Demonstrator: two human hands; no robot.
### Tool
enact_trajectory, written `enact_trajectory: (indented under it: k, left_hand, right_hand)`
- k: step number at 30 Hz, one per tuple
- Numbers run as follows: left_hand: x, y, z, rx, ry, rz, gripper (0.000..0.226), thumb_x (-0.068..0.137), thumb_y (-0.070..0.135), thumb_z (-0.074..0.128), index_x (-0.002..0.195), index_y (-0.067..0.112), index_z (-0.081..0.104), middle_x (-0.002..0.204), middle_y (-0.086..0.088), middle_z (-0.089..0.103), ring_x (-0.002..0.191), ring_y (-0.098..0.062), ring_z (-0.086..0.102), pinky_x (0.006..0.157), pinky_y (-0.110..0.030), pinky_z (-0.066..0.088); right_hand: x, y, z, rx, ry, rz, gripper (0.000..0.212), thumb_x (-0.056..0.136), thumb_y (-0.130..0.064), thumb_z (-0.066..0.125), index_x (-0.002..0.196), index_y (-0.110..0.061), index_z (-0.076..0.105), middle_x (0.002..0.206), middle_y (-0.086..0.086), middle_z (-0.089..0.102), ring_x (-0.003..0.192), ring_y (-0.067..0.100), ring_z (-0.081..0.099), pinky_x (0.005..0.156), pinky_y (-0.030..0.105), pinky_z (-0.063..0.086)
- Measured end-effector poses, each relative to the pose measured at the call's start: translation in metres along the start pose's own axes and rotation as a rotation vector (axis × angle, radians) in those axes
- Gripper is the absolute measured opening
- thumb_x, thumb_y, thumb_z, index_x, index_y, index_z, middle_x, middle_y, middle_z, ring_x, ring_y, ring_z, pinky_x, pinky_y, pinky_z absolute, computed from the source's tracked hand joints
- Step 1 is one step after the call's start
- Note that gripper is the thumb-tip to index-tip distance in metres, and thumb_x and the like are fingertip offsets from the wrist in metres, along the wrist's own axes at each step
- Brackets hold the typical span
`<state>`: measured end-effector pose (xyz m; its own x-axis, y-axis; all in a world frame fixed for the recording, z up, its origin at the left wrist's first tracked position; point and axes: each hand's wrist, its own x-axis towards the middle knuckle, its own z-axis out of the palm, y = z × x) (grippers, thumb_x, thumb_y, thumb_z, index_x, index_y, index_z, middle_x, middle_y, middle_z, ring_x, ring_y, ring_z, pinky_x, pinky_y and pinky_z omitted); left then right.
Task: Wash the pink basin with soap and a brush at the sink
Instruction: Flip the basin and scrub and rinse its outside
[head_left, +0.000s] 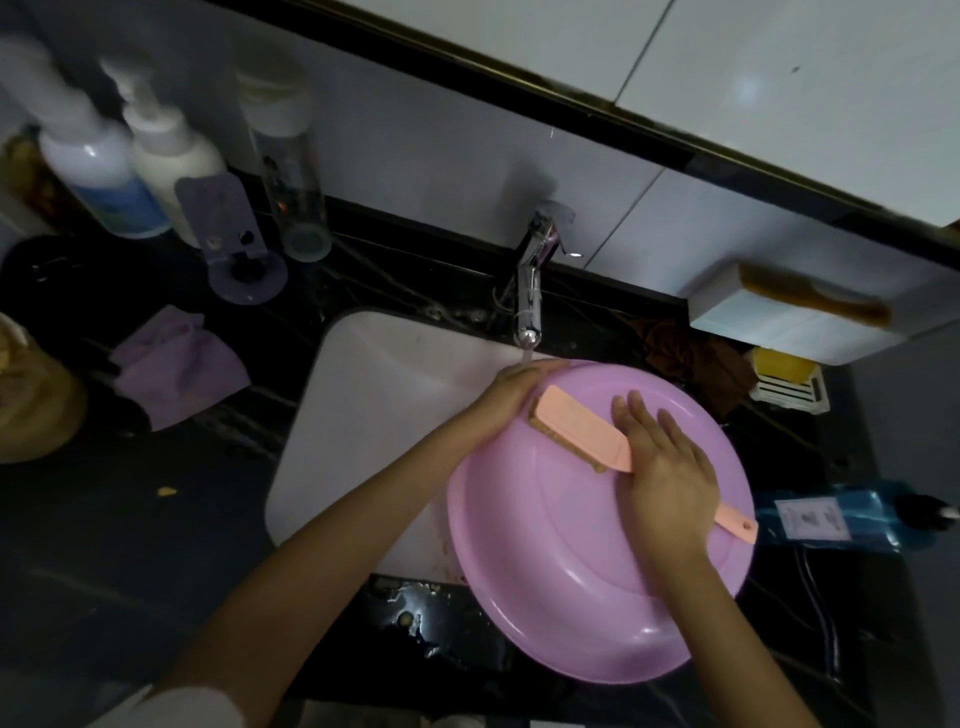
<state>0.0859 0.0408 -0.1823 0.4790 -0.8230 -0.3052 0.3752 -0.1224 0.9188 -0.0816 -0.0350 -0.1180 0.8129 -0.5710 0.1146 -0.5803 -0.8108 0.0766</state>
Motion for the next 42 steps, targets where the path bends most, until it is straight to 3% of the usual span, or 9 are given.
enact_trajectory:
  k: [5, 10, 13, 18, 21, 24, 27, 35, 42]
  left_hand:
    - [-0.008, -0.004, -0.003, -0.102, -0.012, -0.127, 0.035, 0.097, 0.021, 0.036, 0.121, 0.020, 0.062, 0.121, -0.001, 0.064, 0.110, -0.014, 0.058, 0.098, -0.026, 0.042]
    - [-0.052, -0.037, -0.031, 0.065, 0.339, 0.000, 0.033, 0.086, -0.011, 0.043, 0.101, 0.004, 0.067, 0.097, -0.004, 0.069, 0.087, -0.013, 0.064, 0.087, -0.029, 0.049]
    - [-0.070, -0.050, -0.043, 0.201, 0.519, -0.037, 0.025, 0.087, -0.003, 0.054, 0.110, 0.004, 0.061, 0.103, -0.002, 0.061, 0.089, -0.015, 0.058, 0.080, -0.026, 0.043]
    - [-0.080, -0.069, -0.023, 0.000, 0.205, -0.318, 0.044, 0.092, 0.033, 0.041, 0.136, 0.033, 0.045, 0.132, 0.006, 0.055, 0.116, -0.015, 0.054, 0.090, -0.037, 0.049]
    - [-0.073, -0.075, -0.023, -0.033, 0.314, -0.304, 0.054, 0.086, 0.014, 0.040, 0.137, 0.031, 0.047, 0.137, 0.005, 0.052, 0.119, -0.014, 0.053, 0.103, -0.036, 0.043]
    - [-0.065, -0.060, -0.026, -0.170, 0.371, -0.328, 0.035, 0.090, 0.003, 0.045, 0.119, 0.008, 0.063, 0.118, -0.006, 0.065, 0.093, -0.011, 0.062, 0.075, -0.013, 0.051]
    - [-0.052, -0.040, -0.027, -0.145, 0.361, -0.410, 0.012, 0.087, 0.016, 0.055, 0.091, 0.009, 0.064, 0.080, -0.011, 0.064, 0.067, -0.018, 0.054, 0.048, -0.016, 0.041]
    - [-0.021, -0.038, -0.043, -0.160, 0.319, -0.326, 0.012, 0.085, 0.017, 0.051, 0.075, 0.013, 0.054, 0.076, -0.009, 0.053, 0.071, -0.018, 0.046, 0.062, -0.029, 0.035]
    - [-0.010, -0.020, -0.038, 0.020, 0.171, -0.308, 0.026, 0.088, 0.031, 0.050, 0.089, 0.012, 0.068, 0.086, -0.003, 0.068, 0.080, -0.017, 0.061, 0.074, -0.029, 0.045]
  right_hand:
    - [0.006, -0.004, -0.001, -0.002, -0.014, 0.006, 0.060, 0.069, 0.003, 0.067, 0.126, -0.013, 0.061, 0.129, 0.007, 0.060, 0.115, 0.035, 0.059, 0.088, 0.045, 0.049]
    - [0.004, -0.004, 0.000, 0.009, -0.022, 0.022, 0.061, 0.068, 0.005, 0.066, 0.126, -0.011, 0.060, 0.129, 0.009, 0.060, 0.114, 0.036, 0.059, 0.087, 0.045, 0.049]
    - [0.006, -0.007, -0.002, 0.003, -0.011, 0.033, 0.054, 0.073, 0.001, 0.053, 0.125, -0.011, 0.061, 0.130, 0.008, 0.060, 0.114, 0.035, 0.059, 0.088, 0.044, 0.049]
    - [0.009, -0.010, -0.009, -0.027, -0.125, 0.020, 0.052, 0.088, -0.003, 0.046, 0.139, -0.014, 0.047, 0.144, 0.006, 0.045, 0.130, 0.033, 0.045, 0.100, 0.044, 0.038]
    - [0.016, -0.011, -0.021, -0.069, -0.239, -0.008, 0.051, 0.096, -0.012, 0.038, 0.147, -0.021, 0.033, 0.153, 0.000, 0.030, 0.137, 0.026, 0.035, 0.103, 0.039, 0.033]
    - [0.015, -0.007, -0.031, -0.084, -0.249, -0.022, 0.046, 0.095, -0.015, 0.042, 0.140, -0.023, 0.044, 0.146, 0.000, 0.042, 0.126, 0.024, 0.046, 0.093, 0.035, 0.037]
    - [0.010, 0.006, -0.036, -0.059, -0.233, -0.017, 0.048, 0.087, -0.018, 0.056, 0.135, -0.024, 0.052, 0.138, 0.000, 0.052, 0.119, 0.028, 0.051, 0.089, 0.037, 0.038]
    - [-0.009, 0.020, -0.031, 0.066, -0.153, -0.458, 0.064, 0.063, -0.005, 0.062, 0.123, -0.025, 0.063, 0.132, -0.002, 0.058, 0.121, 0.028, 0.055, 0.090, 0.042, 0.045]
    - [-0.011, 0.012, -0.025, 0.117, -0.175, -0.430, 0.069, 0.058, -0.004, 0.074, 0.121, -0.029, 0.064, 0.130, -0.006, 0.059, 0.115, 0.022, 0.060, 0.092, 0.038, 0.047]
